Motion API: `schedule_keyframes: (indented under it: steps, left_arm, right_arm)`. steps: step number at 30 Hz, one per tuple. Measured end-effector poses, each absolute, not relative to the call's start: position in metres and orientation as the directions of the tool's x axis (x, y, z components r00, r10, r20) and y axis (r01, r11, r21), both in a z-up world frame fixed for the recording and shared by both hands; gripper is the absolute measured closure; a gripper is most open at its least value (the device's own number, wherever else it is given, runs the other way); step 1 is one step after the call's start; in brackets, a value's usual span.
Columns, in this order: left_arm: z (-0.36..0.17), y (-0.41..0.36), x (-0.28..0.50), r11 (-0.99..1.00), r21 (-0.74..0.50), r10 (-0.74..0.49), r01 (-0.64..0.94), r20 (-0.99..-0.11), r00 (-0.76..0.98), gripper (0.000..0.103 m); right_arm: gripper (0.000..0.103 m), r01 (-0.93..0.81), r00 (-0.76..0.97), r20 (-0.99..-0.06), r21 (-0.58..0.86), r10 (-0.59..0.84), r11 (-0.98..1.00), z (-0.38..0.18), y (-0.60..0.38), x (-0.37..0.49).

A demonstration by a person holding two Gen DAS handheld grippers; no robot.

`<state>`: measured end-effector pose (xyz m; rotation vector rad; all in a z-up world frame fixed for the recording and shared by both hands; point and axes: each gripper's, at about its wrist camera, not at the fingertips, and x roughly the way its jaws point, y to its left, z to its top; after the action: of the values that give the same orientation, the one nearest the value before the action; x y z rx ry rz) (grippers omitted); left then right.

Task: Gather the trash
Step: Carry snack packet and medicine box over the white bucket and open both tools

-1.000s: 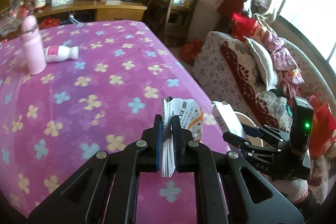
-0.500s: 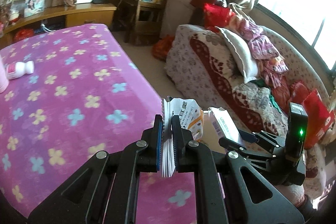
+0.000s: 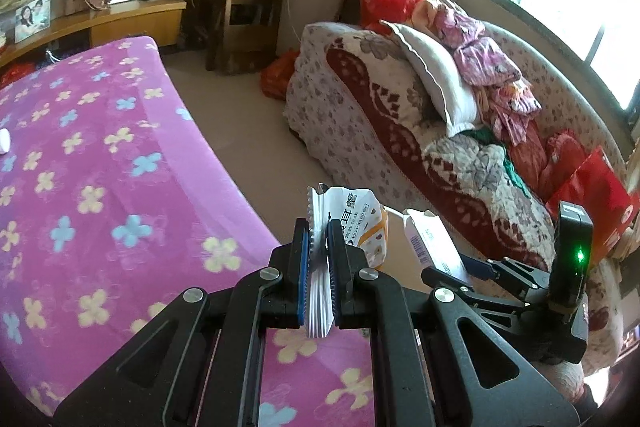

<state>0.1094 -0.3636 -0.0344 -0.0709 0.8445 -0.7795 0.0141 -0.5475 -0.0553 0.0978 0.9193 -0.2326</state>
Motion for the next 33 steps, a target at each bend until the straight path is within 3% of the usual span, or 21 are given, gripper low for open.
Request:
schedule_keyframes:
  steps: [33]
  left_arm:
    - [-0.085,-0.433,0.102,0.712,-0.313,-0.61,0.628,-0.718,0.334,0.097]
  right_arm:
    - [0.056,0.345,0.515,-0.844,0.043,-0.15,0.938,-0.101,-0.603,0.006]
